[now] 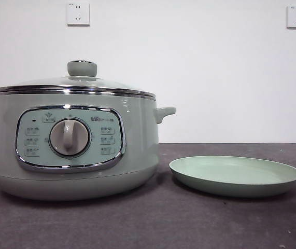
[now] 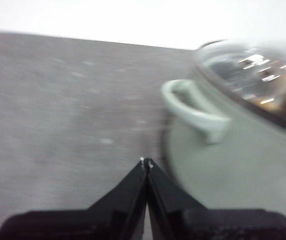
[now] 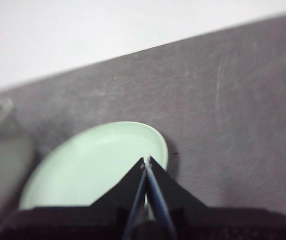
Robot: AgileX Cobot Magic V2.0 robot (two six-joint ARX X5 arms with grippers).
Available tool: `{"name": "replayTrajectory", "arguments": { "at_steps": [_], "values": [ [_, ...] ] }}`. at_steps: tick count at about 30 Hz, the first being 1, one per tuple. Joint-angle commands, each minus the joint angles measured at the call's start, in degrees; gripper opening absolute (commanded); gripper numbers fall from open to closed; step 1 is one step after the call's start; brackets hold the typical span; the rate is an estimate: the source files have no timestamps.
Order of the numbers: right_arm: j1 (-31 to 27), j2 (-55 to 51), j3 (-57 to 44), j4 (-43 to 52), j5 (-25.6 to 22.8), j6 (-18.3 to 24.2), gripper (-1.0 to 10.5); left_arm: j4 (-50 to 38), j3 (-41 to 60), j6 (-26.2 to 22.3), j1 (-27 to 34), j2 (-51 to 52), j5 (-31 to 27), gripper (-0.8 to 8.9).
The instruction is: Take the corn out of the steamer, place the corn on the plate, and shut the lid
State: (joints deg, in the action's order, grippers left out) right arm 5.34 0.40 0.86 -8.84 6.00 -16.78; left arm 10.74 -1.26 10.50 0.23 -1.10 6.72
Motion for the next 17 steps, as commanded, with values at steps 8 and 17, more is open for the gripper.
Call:
{"name": "replayTrajectory", "arguments": {
  "at_steps": [8,17],
  "values": [
    [0.0,0.0,-0.2,1.0,1.7,-22.3,0.0,-3.0,0.7,16.7,0.2,0.1,11.0,-0.08],
    [0.0,6.1,8.4,-3.4,4.7,-16.3,-0.1,4.2,-8.3,16.5,0.2,-0.6,12.5,-0.08]
  ]
}}
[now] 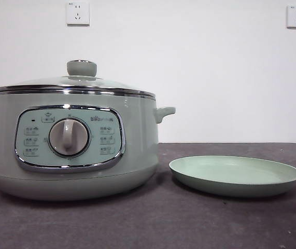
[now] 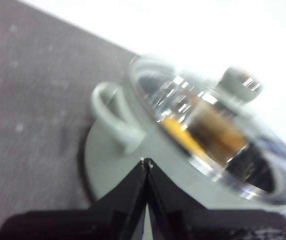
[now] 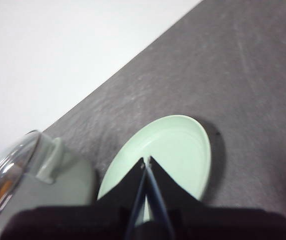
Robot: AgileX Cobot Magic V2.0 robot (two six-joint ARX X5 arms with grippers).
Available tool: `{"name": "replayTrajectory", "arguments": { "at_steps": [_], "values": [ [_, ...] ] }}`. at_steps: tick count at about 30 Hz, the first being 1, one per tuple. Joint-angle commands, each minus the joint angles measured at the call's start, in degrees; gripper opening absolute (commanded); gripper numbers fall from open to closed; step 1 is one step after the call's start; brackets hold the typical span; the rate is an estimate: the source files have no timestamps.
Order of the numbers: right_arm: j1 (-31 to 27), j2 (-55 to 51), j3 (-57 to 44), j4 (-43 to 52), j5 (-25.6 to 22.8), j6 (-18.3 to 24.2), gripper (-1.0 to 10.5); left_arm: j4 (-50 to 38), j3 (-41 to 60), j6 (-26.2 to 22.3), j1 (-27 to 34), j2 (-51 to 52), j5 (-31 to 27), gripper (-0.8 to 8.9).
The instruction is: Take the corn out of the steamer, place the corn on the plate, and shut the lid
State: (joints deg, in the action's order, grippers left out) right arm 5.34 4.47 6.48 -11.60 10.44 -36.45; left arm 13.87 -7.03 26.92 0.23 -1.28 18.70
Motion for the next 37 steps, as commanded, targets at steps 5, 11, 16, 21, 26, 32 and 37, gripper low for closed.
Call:
{"name": "replayTrajectory", "arguments": {
  "at_steps": [5,11,16,21,26,32,37],
  "values": [
    [0.0,10.6,12.0,-4.2,1.7,11.8,-0.1,2.6,-9.2,-1.4,0.2,-4.9,1.6,-0.08],
    [0.0,21.8,24.0,-7.2,5.8,19.5,-0.1,4.7,-17.6,-7.8,0.2,-14.6,6.4,-0.08],
    [0.0,31.1,33.8,-14.0,13.5,25.3,-0.1,10.3,-25.8,-15.6,0.2,-24.0,9.1,-0.08],
    [0.0,39.1,41.0,-21.6,21.4,31.1,0.0,17.0,-33.7,-21.3,0.1,-32.8,13.1,-0.04],
    [0.0,44.7,44.4,-26.6,24.9,34.5,0.7,22.1,-40.0,-23.8,0.1,-40.6,17.7,0.02],
    [0.0,46.6,44.4,-26.6,25.2,34.4,4.0,21.6,-43.4,-23.8,0.0,-45.6,17.3,4.12],
    [0.0,46.6,44.4,-26.2,25.2,34.3,4.0,17.4,-46.3,-22.4,-2.4,-50.1,14.8,4.09]
  ]
}}
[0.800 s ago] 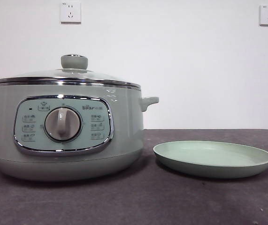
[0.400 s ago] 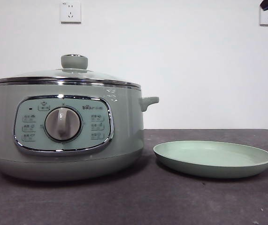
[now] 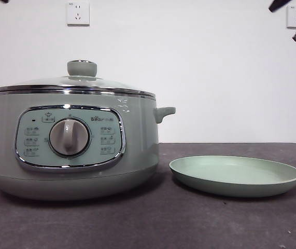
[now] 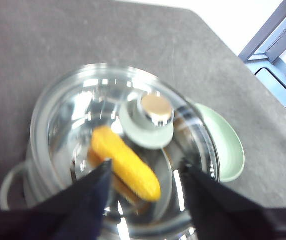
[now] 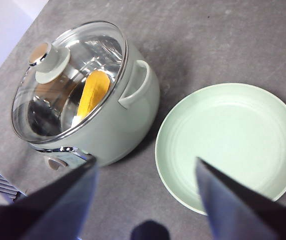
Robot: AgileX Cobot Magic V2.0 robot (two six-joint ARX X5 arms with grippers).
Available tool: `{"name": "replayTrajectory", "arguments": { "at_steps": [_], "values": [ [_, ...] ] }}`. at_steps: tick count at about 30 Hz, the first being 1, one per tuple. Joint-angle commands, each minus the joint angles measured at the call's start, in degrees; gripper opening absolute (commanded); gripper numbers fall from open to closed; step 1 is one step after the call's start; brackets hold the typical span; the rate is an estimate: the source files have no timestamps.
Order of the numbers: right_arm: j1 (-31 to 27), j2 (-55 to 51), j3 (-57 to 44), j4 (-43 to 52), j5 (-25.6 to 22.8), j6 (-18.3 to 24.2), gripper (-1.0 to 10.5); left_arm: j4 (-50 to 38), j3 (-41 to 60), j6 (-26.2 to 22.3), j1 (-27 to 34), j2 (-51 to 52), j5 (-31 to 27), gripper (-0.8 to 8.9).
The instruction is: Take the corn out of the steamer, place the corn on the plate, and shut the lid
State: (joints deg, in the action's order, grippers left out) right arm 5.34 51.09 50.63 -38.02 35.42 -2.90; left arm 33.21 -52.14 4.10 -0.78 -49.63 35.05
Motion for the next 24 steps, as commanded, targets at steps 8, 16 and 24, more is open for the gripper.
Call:
{"name": "replayTrajectory", "arguments": {
  "at_steps": [8,16,24],
  "values": [
    [0.0,0.0,0.2,0.2,0.2,0.0,4.0,-2.2,-10.1,-0.4,-11.8,-13.0,-12.8,4.09],
    [0.0,0.0,0.2,0.2,0.2,-0.1,4.0,-2.4,-13.9,-2.3,-20.8,-22.1,-23.3,4.09],
    [0.0,0.0,0.2,0.2,0.2,-0.2,4.0,-4.4,-13.9,-2.9,-23.3,-28.0,-26.3,4.09]
  ]
}}
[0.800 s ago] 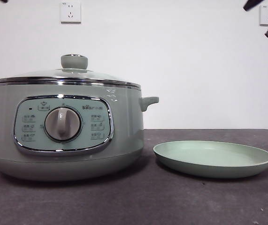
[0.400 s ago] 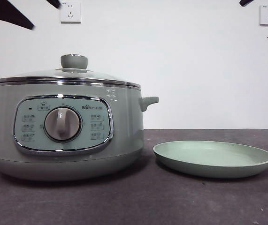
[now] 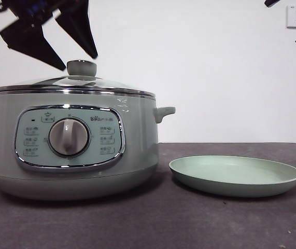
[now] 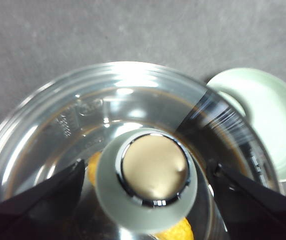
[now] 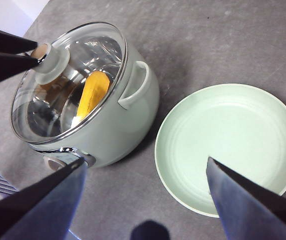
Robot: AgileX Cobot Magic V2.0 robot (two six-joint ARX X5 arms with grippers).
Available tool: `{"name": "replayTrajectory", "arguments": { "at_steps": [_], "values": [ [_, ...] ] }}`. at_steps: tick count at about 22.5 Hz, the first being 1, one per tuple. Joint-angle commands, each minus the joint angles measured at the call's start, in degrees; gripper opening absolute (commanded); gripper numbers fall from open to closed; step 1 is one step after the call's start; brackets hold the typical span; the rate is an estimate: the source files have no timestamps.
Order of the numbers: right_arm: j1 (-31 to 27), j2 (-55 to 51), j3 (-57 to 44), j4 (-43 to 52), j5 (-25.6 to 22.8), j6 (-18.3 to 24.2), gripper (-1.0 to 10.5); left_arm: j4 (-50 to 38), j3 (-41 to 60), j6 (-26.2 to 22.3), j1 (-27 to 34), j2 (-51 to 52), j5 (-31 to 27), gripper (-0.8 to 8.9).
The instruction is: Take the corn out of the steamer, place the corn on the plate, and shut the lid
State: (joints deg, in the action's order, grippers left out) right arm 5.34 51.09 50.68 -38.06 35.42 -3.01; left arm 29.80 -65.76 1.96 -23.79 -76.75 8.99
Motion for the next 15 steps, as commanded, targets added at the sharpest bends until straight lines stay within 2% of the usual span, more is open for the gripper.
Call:
{"name": "replayTrajectory", "arguments": {
  "at_steps": [1,5,9,12,15],
  "values": [
    [0.0,0.0,0.2,0.3,0.2,-0.1,4.0,-1.5,-0.3,-0.7,-0.3,-1.6,-0.3,4.08],
    [0.0,0.0,0.2,0.3,0.1,-0.1,4.0,-1.4,-0.3,-0.7,-0.7,-3.0,0.0,3.9],
    [0.0,0.0,0.2,0.3,0.0,-0.1,4.0,-1.5,-0.3,-2.3,-1.3,-3.0,0.0,0.1],
    [0.0,0.0,0.2,0.4,0.0,-0.2,4.0,-1.9,-0.3,-2.5,-1.3,-3.0,0.0,-0.09],
    [0.5,0.5,0.2,3.4,0.1,-2.7,4.0,-2.3,-0.5,-2.4,-1.2,-2.2,-0.5,-0.09]
  ]
}}
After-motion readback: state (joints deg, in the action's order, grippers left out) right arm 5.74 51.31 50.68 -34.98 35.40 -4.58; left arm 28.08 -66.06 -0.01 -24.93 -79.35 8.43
